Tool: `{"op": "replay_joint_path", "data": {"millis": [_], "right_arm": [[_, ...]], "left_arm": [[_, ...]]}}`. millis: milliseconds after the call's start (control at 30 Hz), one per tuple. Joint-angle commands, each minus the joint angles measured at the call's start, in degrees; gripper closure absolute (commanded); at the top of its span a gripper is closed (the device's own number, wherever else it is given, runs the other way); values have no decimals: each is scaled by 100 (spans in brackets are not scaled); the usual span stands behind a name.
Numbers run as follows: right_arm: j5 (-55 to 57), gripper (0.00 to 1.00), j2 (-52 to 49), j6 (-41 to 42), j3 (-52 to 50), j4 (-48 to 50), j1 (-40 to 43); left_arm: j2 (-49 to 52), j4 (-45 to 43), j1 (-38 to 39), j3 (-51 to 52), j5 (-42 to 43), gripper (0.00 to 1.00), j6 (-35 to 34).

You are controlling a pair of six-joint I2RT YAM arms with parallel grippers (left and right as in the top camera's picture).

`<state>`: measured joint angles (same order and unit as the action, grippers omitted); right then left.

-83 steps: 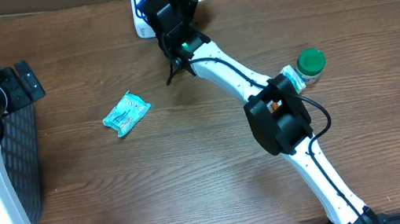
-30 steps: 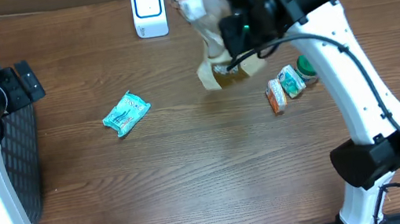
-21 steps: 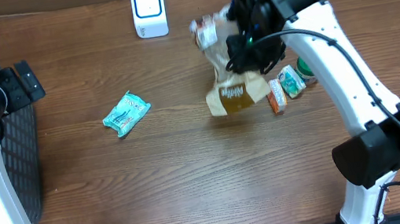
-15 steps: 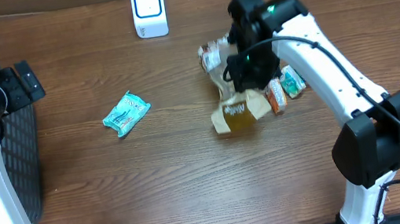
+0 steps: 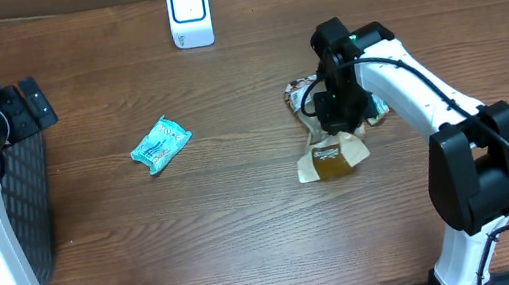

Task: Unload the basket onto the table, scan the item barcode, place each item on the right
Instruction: 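Carry the snack bag right and lower it onto the table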

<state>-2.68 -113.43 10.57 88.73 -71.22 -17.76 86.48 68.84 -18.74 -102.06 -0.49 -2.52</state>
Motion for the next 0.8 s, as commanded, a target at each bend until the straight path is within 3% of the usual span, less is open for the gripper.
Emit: {"op": "replay_joint_path", "data": {"millis": [0, 67, 133, 500, 767], "right_arm": [[413, 75, 37, -55, -17, 22, -11], [413, 62, 37, -55, -17, -2, -11], [411, 57, 39, -52, -17, -31, -11], [348, 51, 61, -52, 734, -826, -11], [-505, 44, 61, -52, 1585, -1091, -17]], "left_arm": [[9, -4, 2, -118, -9, 1, 127], [9, -4, 2, -118, -9, 0, 127], [9, -4, 2, -118, -9, 1, 127], [9, -4, 2, -118, -9, 0, 129], [9, -4, 2, -118, -9, 1, 127]]}}
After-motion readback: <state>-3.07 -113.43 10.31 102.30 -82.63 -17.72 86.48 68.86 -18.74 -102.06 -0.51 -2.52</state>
